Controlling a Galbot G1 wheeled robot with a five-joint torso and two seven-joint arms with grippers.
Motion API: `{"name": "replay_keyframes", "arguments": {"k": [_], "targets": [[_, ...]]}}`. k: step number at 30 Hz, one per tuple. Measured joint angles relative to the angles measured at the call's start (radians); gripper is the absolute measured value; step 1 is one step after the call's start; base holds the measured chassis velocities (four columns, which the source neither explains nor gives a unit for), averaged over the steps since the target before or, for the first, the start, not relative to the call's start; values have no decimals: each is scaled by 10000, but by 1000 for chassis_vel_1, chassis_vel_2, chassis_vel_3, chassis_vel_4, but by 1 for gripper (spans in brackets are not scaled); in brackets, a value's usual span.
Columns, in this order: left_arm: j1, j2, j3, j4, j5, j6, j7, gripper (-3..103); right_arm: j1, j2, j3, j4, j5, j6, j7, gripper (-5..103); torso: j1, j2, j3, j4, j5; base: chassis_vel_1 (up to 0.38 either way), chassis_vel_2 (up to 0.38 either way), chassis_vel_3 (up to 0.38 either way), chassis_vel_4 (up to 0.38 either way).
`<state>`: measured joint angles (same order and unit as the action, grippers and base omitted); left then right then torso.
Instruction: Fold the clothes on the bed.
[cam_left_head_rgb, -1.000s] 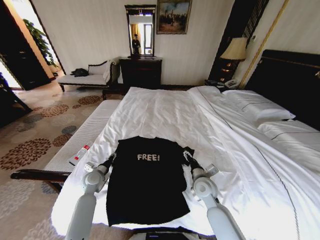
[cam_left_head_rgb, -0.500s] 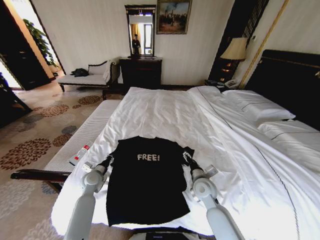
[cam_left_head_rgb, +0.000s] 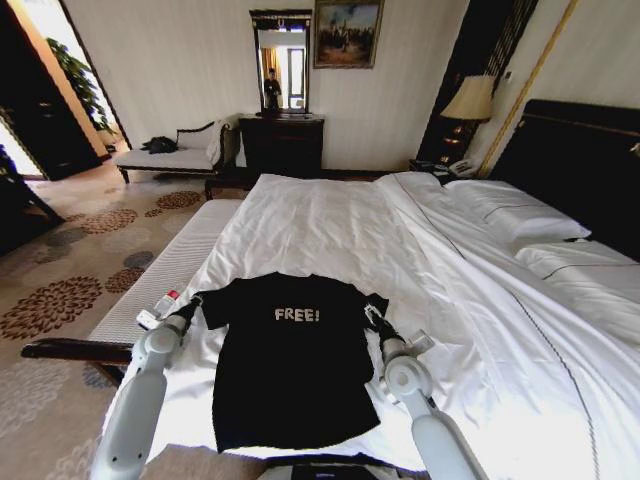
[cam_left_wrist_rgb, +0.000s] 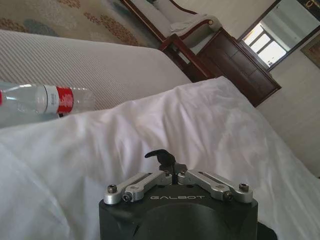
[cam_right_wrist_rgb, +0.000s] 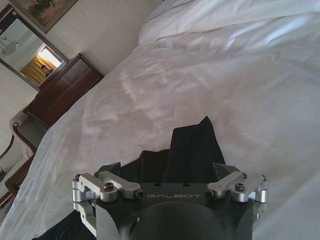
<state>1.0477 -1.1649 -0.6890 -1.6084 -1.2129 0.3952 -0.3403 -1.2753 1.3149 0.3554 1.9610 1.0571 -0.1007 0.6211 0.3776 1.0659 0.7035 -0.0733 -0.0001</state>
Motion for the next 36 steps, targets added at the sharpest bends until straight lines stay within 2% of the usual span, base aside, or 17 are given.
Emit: {"name": "replay_keyframes", "arguments": {"k": [6, 7, 8, 11, 14, 16, 17, 19, 22, 25, 27, 28, 29, 31, 33, 34, 36], "targets": [[-223, 56, 85, 486, 321, -1, 17, -2, 5, 3, -23, -31, -1, 0, 0, 100, 0, 0, 0, -2, 0, 0, 0, 0, 0], [-225, 30, 100, 568, 479, -13, 15, 3, 8, 3, -28, -44, -3, 0, -1, 100, 0, 0, 0, -1, 0, 0, 0, 0, 0], [-219, 8, 103, 627, 612, -29, 14, 3, 11, 1, -30, -51, -4, 0, -2, 100, 0, 0, 0, 0, 1, 0, 0, 0, 0], [-118, -46, 57, 805, 1043, -43, -73, 19, 18, -17, -15, -57, -5, 0, -8, 100, 0, 0, 1, -1, 0, 0, 0, 0, 0], [-44, -17, -22, 854, 1158, -26, -144, 24, 26, -37, 5, -58, -1, 0, -10, 100, 0, 0, 0, 0, 1, 0, 0, 0, 0], [124, 124, -173, 855, 1252, -20, -193, 34, 42, -59, 26, -59, 13, 1, -11, 100, 0, 0, 1, -1, 1, 0, 0, 0, 0], [124, 124, -173, 855, 1252, -20, -193, 34, 42, -59, 26, -59, 13, 1, -11, 100, 0, 0, 1, -1, 1, 0, 0, 0, 0], [360, 293, -372, 727, 1292, -19, -222, 45, 75, -64, 30, -82, 30, 1, -12, 100, 0, 0, 0, 0, 0, 0, 0, 0, 0], [670, 441, -668, 460, 1315, -20, -281, 51, 143, -64, 36, -161, 93, 1, -4, 100, 0, 0, 1, 1, 1, 0, 0, 0, 0], [1205, 548, -1136, -265, 1304, -20, -381, 67, 317, -91, 97, -344, 447, -49, 192, 100, 0, 0, 1, 2, 0, 0, 0, 0, 0], [1599, 576, -1487, -1563, 970, 39, -515, 78, 465, -170, 267, -528, 906, -122, 403, 100, 0, 0, 2, 8, 1, 0, 0, 0, 0], [1599, 576, -1487, -1563, 970, 39, -515, 78, 465, -170, 267, -528, 906, -122, 403, 100, 0, 0, 2, 8, 1, 0, 0, 0, 0], [1652, 587, -1524, -2039, 812, 86, -573, 78, 470, -203, 349, -569, 986, -132, 431, 100, 0, 0, 1, 4, 3, 0, 0, 0, 0], [1810, 608, -1591, -3060, 501, 196, -634, 89, 540, -277, 466, -685, 1152, -170, 477, 100, 0, 1, 1, -10, 2, 0, 0, 0, 0], [2044, 639, -1704, -4523, 46, 401, -747, 97, 846, -370, 525, -920, 1453, -249, 499, 100, -1, 0, 1, -5, 4, 0, 0, 0, 0], [2044, 639, -1704, -4523, 46, 401, -747, 97, 846, -370, 525, -920, 1453, -249, 499, 100, -1, 0, 1, -5, 4, 0, 0, 0, 0], [2142, 642, -1796, -5473, -233, 560, -790, 99, 1164, -436, 522, -1176, 1590, -271, 470, 100, 0, 0, 1, -1, 6, 0, 0, 0, 0]]}}
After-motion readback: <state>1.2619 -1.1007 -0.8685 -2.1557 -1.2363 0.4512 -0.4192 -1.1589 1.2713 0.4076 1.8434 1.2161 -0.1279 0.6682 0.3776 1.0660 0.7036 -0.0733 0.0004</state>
